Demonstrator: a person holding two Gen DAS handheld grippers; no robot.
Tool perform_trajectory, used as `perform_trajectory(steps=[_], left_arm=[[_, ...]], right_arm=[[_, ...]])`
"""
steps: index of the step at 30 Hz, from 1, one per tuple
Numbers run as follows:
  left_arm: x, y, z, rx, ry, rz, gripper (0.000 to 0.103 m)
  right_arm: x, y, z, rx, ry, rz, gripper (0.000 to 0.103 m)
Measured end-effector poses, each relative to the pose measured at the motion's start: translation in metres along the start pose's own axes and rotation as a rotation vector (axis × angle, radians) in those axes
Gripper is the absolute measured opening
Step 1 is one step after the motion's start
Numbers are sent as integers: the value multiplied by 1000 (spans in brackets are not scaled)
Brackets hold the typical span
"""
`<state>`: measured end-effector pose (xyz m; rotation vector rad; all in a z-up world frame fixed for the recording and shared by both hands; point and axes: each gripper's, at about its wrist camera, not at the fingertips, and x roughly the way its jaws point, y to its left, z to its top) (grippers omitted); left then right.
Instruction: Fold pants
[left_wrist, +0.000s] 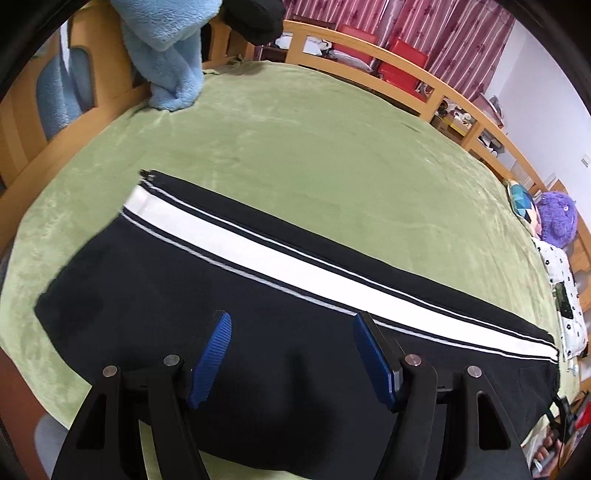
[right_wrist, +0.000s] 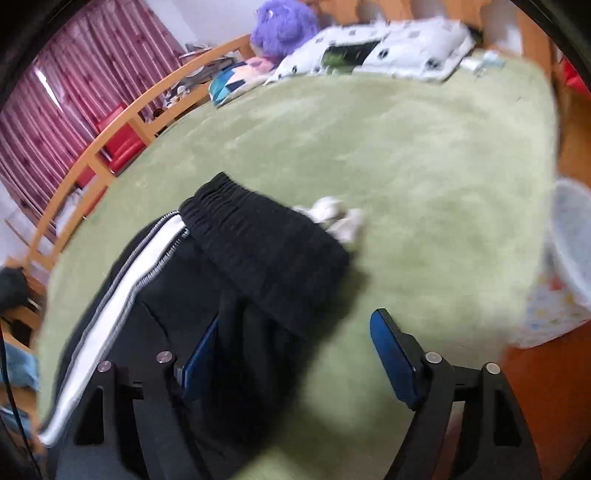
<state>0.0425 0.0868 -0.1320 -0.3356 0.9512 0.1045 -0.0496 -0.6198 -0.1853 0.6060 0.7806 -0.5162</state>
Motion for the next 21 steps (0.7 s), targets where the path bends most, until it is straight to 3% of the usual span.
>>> perform_trajectory(steps=[5,9,17,21], left_arm=[[5,30,10,10,-27,68,66],[5,59,21,-26,-70,68,66],[55,83,73,-88,-44,-129,66],[91,82,87,-43,-20,-97,66]], right_arm=[[-42,23,-15,-80,-32,-7,76],[-70,84,-25,-199,-124,48,76],[-26,207,-60,-362,-39,181,76],[16,242,-71,-403,36,177,75]])
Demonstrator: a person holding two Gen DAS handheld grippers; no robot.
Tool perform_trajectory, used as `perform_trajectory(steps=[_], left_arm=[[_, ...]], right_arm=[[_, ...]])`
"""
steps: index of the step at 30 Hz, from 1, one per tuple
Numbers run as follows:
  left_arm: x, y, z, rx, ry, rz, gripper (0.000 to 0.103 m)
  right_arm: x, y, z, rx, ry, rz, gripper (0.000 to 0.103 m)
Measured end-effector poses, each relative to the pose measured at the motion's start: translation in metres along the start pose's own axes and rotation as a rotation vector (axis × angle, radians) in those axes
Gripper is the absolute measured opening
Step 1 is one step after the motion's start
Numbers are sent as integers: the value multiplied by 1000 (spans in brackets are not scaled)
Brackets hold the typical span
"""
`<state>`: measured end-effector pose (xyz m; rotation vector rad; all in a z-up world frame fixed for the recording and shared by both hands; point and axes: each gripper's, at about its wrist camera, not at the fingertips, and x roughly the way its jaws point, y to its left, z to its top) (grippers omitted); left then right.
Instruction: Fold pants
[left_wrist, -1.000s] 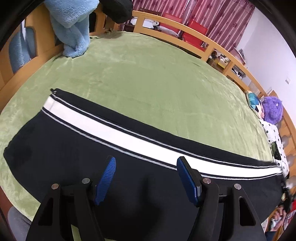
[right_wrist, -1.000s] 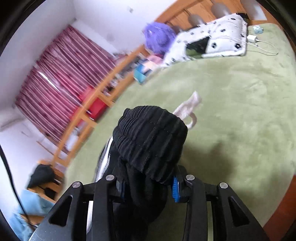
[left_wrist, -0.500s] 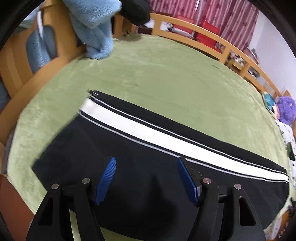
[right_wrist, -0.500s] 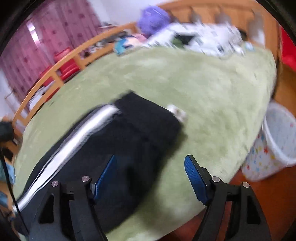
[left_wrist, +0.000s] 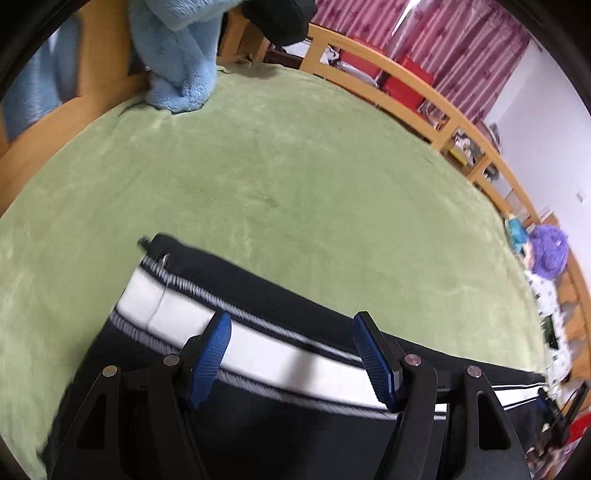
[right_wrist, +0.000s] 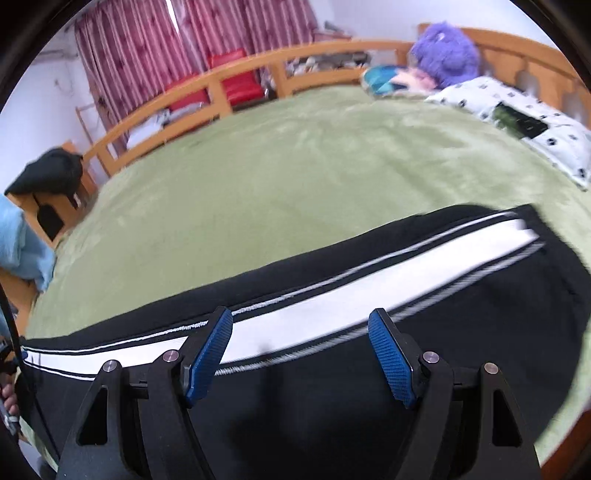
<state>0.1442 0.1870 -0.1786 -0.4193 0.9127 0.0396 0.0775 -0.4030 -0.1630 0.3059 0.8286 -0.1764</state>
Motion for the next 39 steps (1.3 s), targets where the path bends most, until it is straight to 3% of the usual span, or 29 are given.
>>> perform_trajectory(steps=[2,4,5,8,10,12,16,18,20,22,26,27,30,32,35,39], left_arm=[[14,9,3,9,10,59,66],[20,22,9,0,22,93,52],[17,23,10,-5,28,89,52],[-4,11,4,20,18,125,53],[-17,-3,-6,52,24,78,55],[-30,-31,-27,98,46,5,65],[-43,-88,-83,207,81,-106,68],[-39,-110,-114,288,115,-87,68],[-36,-111,-136,297,132,-33,68],[-36,-94,-151,315,135,9,68],[-61,-50,-142,290,54,103,70],[-69,-31,-133,264,32,180,68],[-86,15,-117,156,11,236,68],[-97,43,-111,92,-5,229,68],[-105,77,-108,-7,-3,116,67],[-108,83,-108,-59,-18,70,67]], right_arm=[[22,1,4,-5,56,-20,70],[40,-2,7,-2,98,-79,59],[42,-4,10,9,104,-94,57],[25,-8,16,75,77,-123,56],[-1,-5,12,79,25,-104,58],[-24,0,-1,72,5,-75,62],[-43,7,-34,40,27,-31,63],[-43,8,-53,14,66,-33,63],[-37,3,-66,11,108,-35,63],[-38,0,-77,5,122,-44,63],[-51,2,-84,-10,103,-71,63],[-54,3,-84,-6,101,-73,63],[-61,7,-86,10,95,-78,63],[-62,10,-89,17,100,-81,63],[-63,18,-93,23,108,-98,63],[-65,30,-97,46,126,-94,63]])
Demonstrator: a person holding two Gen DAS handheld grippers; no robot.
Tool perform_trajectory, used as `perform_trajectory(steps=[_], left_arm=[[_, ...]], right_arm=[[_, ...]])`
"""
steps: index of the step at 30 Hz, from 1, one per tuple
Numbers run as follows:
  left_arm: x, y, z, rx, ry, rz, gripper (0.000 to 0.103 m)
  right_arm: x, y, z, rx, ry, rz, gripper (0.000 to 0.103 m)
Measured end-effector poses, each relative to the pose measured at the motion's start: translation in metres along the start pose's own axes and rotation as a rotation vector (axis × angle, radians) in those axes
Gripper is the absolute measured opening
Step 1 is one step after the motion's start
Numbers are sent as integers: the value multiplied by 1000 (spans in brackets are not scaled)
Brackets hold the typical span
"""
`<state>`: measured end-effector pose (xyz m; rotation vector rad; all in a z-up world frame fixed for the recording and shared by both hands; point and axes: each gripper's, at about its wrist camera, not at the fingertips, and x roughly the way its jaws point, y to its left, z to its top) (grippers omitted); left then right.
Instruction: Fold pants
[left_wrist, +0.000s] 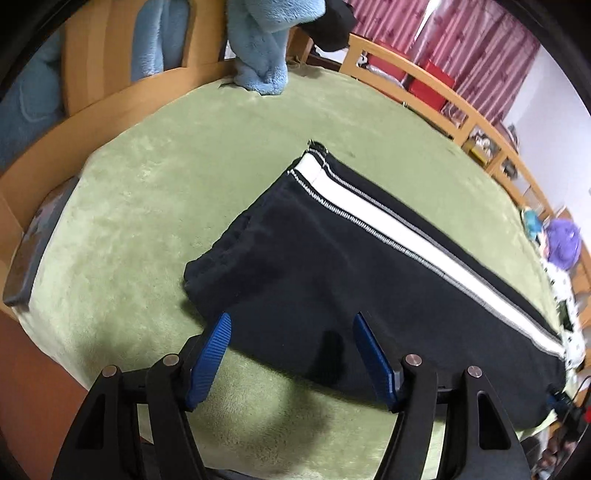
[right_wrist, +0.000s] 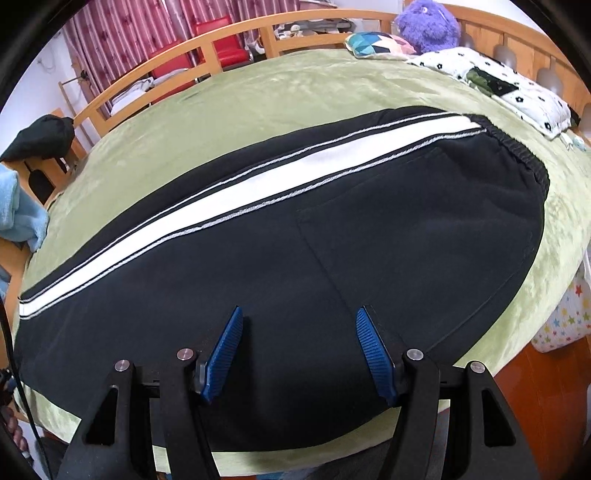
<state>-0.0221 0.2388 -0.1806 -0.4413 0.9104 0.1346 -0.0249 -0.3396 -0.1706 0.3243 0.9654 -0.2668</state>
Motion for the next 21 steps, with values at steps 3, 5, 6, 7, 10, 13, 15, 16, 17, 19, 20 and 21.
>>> perform_trajectory(steps=[3,5,6,7,10,13,15,16,17,19,20,21], left_arm=[[-8,11,-7,-58,7,0,67],[-11,17,-10,-81,-26,-10,67],[-9,20,-11,-91,-35,-27,67],[-2,22,-10,-92,-17,-39,67],[24,34,-4,-157,25,-59,67],[33,45,3,-219,6,-99,67],[38,49,10,-240,-5,-114,67],[42,51,13,-251,-3,-120,67],[47,52,16,-259,0,-126,67],[53,54,19,-263,-5,-134,65],[54,53,20,-262,-7,-136,65],[56,53,21,-261,-16,-136,62]], right_arm=[[-4,6,-3,28,14,2,63],[-7,12,-5,32,8,-1,63],[-8,15,-6,35,6,-6,63],[-8,18,-7,40,9,-10,63],[-7,27,-8,47,18,-15,63],[-11,37,-8,26,20,-31,63],[-14,42,-10,12,21,-45,63],[-14,44,-12,6,24,-56,63],[-14,46,-14,5,27,-65,63],[-13,51,-17,14,29,-72,63],[-13,53,-19,23,29,-70,63],[-14,55,-21,37,24,-63,63]])
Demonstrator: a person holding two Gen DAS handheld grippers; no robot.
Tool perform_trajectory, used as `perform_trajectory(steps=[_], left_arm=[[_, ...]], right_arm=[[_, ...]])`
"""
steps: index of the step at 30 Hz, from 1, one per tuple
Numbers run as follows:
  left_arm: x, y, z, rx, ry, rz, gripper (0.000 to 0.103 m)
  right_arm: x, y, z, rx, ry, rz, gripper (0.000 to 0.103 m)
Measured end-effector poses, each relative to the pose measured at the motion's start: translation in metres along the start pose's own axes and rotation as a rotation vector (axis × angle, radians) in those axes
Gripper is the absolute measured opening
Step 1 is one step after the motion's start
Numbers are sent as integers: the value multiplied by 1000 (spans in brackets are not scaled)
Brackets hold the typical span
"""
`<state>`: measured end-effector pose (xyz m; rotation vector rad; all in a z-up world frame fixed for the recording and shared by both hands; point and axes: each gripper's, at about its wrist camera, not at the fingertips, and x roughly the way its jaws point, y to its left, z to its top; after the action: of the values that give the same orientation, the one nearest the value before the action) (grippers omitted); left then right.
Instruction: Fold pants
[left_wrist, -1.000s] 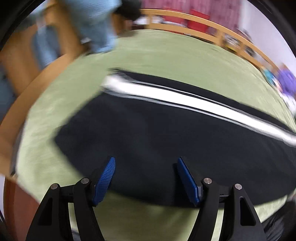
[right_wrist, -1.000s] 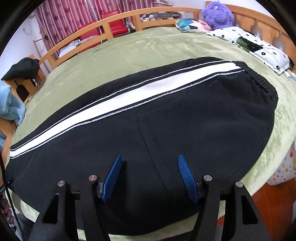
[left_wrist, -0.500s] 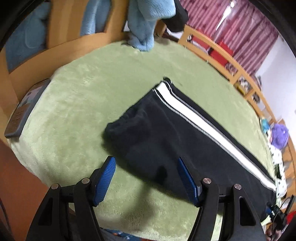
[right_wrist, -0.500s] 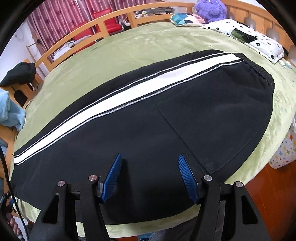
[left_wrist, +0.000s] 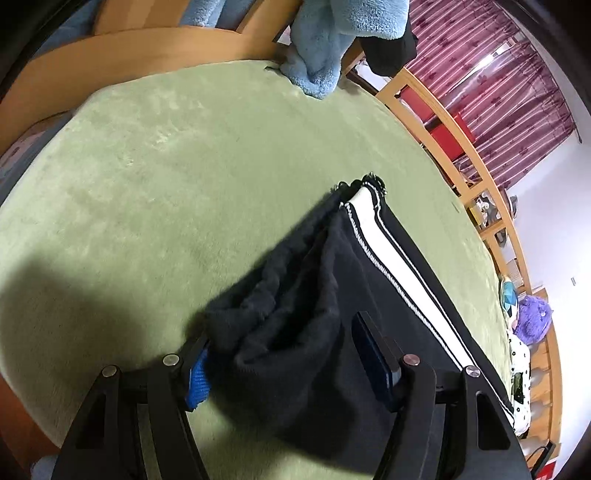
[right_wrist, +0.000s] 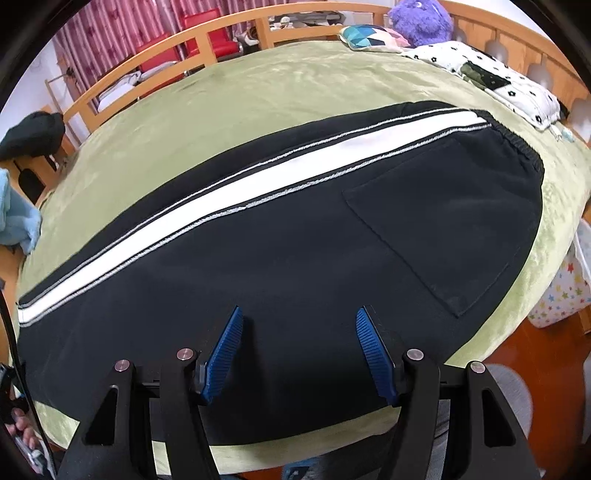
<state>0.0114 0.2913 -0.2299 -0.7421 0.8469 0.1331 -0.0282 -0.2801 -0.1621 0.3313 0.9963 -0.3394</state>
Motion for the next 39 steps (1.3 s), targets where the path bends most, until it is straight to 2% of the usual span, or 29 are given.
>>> perform_trajectory(steps=[3,7,9,14,15,18,26,35,39], left_arm=[[1,-2,-2,22,-17,29,49],[-2,0,-5,27,-35,25,48],[-3,2,-4,8,-36,14,46],[-5,13,1,-44,-10,-54,31],[-7,14,1,-54,-8,-76,25],[-13,2,1,8,-27,-55,21],[-40,-26,10,84,-73,-93,19],[-26,-14,7,60,-15,-40,20],[-7,0,5,26,44,-10,28]], right_arm=[[-1,5,-5,31,-18,22,63],[5,11,-7,10,-16,-9,63],[5,13,-9,-5,-20,-19,63],[4,16,-8,-26,-36,-30,63],[3,16,-8,-24,-44,-35,63],[3,12,-8,1,-42,-14,61],[3,10,-9,21,-27,19,59],[0,7,-10,16,-36,51,59],[1,5,-11,11,-31,58,59]])
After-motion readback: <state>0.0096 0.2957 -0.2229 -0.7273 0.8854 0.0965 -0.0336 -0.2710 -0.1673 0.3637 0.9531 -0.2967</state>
